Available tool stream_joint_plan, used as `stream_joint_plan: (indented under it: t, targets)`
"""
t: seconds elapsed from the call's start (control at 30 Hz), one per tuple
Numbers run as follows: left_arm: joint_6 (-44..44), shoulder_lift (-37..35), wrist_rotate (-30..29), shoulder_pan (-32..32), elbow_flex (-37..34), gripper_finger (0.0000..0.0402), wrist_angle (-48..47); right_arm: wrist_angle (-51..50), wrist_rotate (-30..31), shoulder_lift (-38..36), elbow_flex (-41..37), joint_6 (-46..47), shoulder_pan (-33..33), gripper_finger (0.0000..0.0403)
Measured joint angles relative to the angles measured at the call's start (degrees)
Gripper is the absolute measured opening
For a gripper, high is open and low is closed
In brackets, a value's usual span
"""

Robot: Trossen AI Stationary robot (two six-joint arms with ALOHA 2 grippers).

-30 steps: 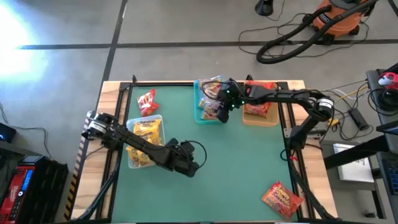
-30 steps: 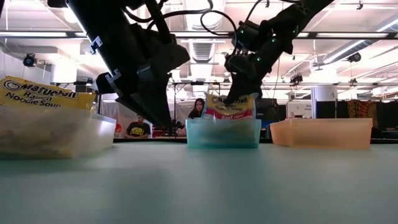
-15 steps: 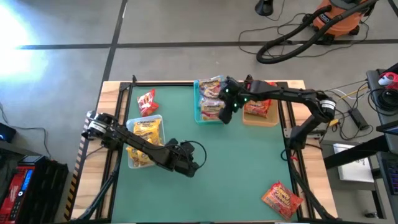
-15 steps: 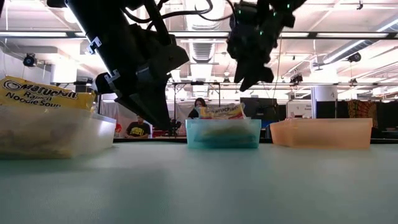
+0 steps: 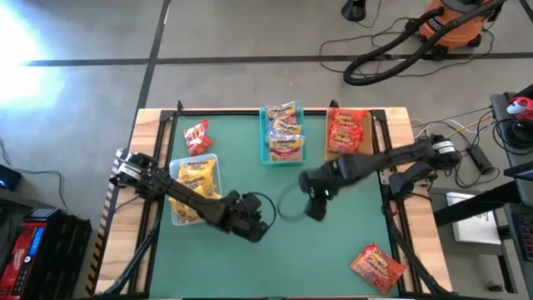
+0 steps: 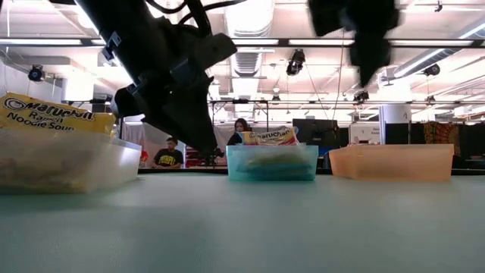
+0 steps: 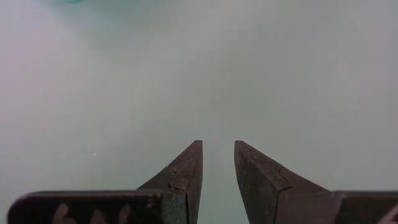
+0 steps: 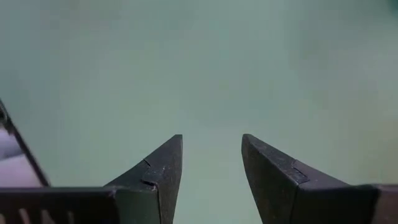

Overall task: Sort Maruchan noodles
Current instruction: Put the bottom orange noodle pack into the orange bin

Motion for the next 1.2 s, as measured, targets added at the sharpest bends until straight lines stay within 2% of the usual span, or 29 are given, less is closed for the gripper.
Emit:
stream_joint_plan:
  t: [0.23, 0.57, 0.73, 0.87, 1.2]
  targets:
    - [-1.2, 0.0, 0.0, -1.4, 0.0, 0.0076, 0.6, -8.2, 0.4, 0.0, -0.1, 17.7, 15.6, 0.0151]
    - [1.9, 0.0, 0.2, -1.7, 0.0, 0.0076, 0.7, -9.4, -13.2, 0.0, -0.2, 46.8, 34.5, 0.0146]
    - [3.8, 0.0, -0.1, -1.7, 0.0, 0.0076, 0.7, -9.3, -14.9, 0.7, -0.2, 57.8, 40.6, 0.0137]
    - [3.9, 0.0, -1.4, -1.7, 0.0, 0.0076, 0.7, -8.2, -15.7, 3.7, -1.0, 59.7, 42.9, 0.0132]
    - [3.5, 0.0, -1.4, -1.6, 0.2, 0.0076, 1.0, -5.4, -20.6, 11.3, -3.4, 49.1, 44.4, 0.0132]
